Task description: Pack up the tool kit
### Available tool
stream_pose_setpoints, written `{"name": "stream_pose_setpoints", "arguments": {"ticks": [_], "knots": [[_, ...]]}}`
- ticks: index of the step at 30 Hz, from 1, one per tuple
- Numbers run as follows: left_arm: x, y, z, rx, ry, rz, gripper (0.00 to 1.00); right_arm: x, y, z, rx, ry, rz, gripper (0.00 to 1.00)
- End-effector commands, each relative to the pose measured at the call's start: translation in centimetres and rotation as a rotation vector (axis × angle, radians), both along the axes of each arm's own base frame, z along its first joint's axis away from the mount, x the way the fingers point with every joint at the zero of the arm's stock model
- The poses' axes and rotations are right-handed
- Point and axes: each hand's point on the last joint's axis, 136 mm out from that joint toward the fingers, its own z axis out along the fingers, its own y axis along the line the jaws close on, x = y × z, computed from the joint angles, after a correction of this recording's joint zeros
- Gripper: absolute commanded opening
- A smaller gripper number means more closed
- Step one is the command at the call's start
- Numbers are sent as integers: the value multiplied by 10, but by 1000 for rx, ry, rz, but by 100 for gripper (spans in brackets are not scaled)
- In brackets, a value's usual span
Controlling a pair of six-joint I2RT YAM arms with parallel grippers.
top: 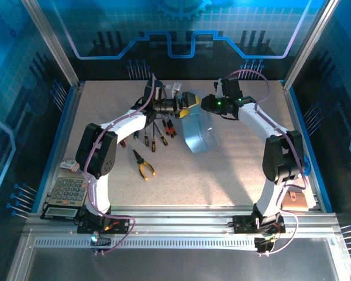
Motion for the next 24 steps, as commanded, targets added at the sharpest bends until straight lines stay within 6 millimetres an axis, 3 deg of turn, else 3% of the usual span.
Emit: {"name": "stream_pose_setpoints", "arguments": {"ticks": [1, 12, 24], "knots": [[-11, 8, -77, 129, 151, 14, 99, -41, 31, -6, 79, 130, 152, 30], [-15, 6, -108, 142, 191, -1, 99, -37, 39, 37, 96, 63, 188, 30], [-18, 1, -114, 169, 188, -24, 99, -41, 18, 38, 48, 62, 148, 34]]}}
